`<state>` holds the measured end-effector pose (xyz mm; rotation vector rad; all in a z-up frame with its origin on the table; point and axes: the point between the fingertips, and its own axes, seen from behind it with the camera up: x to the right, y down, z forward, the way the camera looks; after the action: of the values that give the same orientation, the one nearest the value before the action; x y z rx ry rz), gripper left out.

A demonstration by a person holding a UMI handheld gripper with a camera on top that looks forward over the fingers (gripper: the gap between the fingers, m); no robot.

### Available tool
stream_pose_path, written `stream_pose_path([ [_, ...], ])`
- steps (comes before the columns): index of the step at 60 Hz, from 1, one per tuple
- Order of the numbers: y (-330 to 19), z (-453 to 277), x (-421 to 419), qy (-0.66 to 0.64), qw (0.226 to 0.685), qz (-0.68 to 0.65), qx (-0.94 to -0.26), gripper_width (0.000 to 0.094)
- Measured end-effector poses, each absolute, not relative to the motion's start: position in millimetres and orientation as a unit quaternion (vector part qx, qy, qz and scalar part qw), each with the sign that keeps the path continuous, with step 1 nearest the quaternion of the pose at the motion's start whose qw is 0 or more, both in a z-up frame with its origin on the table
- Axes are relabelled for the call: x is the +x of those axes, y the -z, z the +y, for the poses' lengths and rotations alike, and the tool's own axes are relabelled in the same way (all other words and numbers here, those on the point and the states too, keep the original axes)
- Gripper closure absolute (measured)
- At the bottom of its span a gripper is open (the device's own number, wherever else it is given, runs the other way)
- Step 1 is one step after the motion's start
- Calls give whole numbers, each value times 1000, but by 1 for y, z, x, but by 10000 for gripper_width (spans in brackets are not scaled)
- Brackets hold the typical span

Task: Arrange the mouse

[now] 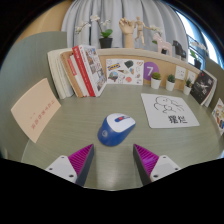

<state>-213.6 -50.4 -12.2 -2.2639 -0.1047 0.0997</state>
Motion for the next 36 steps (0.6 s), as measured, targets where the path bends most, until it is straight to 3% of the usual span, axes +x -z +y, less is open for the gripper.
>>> stream_pose_path([
  [23, 13, 48, -239, -18, 410, -40, -911, 194],
  [31, 15, 59, -239, -14, 391, -28, -920, 383],
  [36, 17, 58, -239, -14, 365, -35, -930, 413],
])
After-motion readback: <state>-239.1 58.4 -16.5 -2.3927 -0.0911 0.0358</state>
